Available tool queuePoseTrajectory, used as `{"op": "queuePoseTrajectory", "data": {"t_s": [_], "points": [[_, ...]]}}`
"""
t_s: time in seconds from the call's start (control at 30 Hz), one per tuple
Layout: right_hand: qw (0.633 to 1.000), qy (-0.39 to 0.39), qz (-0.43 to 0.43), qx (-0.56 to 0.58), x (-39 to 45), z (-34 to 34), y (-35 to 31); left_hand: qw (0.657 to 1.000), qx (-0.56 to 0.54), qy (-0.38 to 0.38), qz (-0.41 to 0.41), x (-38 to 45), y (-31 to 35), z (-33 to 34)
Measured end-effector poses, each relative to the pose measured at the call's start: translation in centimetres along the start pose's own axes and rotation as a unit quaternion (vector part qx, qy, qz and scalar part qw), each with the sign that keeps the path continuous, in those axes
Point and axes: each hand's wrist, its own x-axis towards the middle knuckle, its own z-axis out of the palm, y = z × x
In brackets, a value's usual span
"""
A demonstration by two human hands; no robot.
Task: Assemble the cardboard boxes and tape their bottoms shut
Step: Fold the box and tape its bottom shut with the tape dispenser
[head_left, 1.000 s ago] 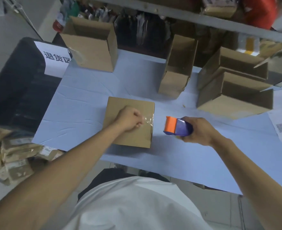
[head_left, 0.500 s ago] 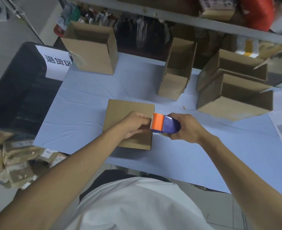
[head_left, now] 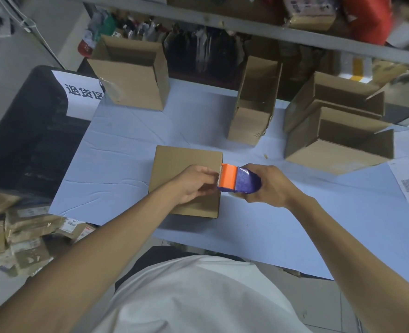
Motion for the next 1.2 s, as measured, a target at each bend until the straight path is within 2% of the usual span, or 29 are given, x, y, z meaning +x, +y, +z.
{"op": "queuePoseTrajectory", "data": {"t_s": [0.23, 0.37, 0.57, 0.7, 0.83, 1.03, 1.2], "points": [[1.0, -0.003, -0.001, -0.005, 0.0, 0.0, -0.1, 0.993, 0.098, 0.069, 0.013, 0.3, 0.3, 0.3], [0.999, -0.028, 0.002, -0.022, -0.6, -0.4, 0.4, 0.969, 0.207, 0.134, 0.028, 0.3, -0.1, -0.2], [0.996, -0.047, 0.028, -0.065, -2.2, -1.2, 2.4, 0.927, 0.311, 0.21, 0.028, 0.2, -0.6, -1.0], [0.995, -0.048, 0.056, -0.072, -3.3, -1.3, 4.2, 0.931, 0.306, 0.196, 0.02, -0.4, -0.8, -2.7], [0.992, -0.05, 0.078, -0.089, -3.1, -0.4, 4.7, 0.906, 0.373, 0.201, 0.02, 0.2, -1.3, -1.6], [0.986, -0.084, 0.1, -0.109, -1.5, 0.7, 5.2, 0.824, 0.505, 0.256, 0.022, 0.6, -1.2, -0.2], [0.976, -0.108, 0.087, -0.166, 0.2, 1.7, 4.9, 0.75, 0.603, 0.27, 0.03, 0.8, -1.8, 0.2]]}}
